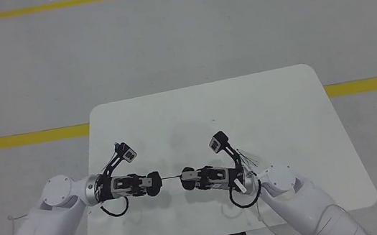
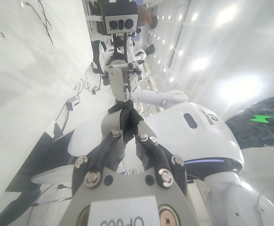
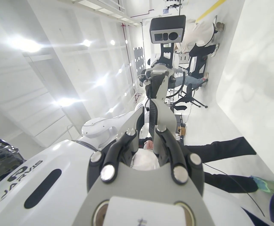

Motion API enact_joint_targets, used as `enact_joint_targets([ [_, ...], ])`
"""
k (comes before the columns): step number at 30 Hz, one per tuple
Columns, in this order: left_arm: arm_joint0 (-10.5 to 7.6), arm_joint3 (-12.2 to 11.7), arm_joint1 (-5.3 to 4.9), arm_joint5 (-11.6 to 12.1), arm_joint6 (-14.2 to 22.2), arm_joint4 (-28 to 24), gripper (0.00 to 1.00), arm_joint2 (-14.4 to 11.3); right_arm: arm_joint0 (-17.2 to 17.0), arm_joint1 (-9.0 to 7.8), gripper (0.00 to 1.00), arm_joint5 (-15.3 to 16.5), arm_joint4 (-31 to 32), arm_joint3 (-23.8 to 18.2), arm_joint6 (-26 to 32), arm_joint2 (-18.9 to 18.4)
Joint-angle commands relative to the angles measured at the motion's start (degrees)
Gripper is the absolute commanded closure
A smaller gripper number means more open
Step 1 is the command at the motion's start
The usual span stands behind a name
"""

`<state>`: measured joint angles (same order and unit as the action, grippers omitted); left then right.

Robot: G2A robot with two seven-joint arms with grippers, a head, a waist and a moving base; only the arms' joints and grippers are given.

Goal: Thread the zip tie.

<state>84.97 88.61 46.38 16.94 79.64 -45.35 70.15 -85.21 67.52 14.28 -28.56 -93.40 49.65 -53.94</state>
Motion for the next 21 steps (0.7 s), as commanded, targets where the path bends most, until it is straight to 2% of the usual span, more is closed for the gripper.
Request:
enact_joint_targets([
  [1,0.0,0.0,0.0,0.0,0.0,0.0,1.0,0.0,0.02,-0.01,0.93,-0.05,-0.13,0.05,0.01,0.02],
  [5,0.0,0.0,0.0,0.0,0.0,0.0,1.0,0.0,0.08,-0.04,1.0,-0.08,-0.28,0.22,0.02,0.06],
  [15,0.0,0.0,0.0,0.0,0.0,0.0,1.0,0.0,0.04,-0.21,1.0,-0.31,0.04,0.12,-0.04,-0.13],
  [16,0.0,0.0,0.0,0.0,0.0,0.0,0.63,0.0,0.03,-0.22,1.0,-0.33,0.05,0.1,0.0,-0.14],
  [17,0.0,0.0,0.0,0.0,0.0,0.0,0.49,0.0,-0.01,-0.25,1.0,-0.33,0.04,0.05,0.02,-0.19],
  [18,0.0,0.0,0.0,0.0,0.0,0.0,0.11,0.0,-0.07,-0.28,1.0,-0.29,0.0,0.0,0.01,-0.24],
  [19,0.0,0.0,0.0,0.0,0.0,0.0,0.0,0.0,-0.14,-0.3,1.0,-0.25,-0.04,-0.05,0.0,-0.31],
  [21,0.0,0.0,0.0,0.0,0.0,0.0,0.0,0.0,-0.3,-0.35,1.0,-0.17,-0.17,-0.18,-0.02,-0.42],
])
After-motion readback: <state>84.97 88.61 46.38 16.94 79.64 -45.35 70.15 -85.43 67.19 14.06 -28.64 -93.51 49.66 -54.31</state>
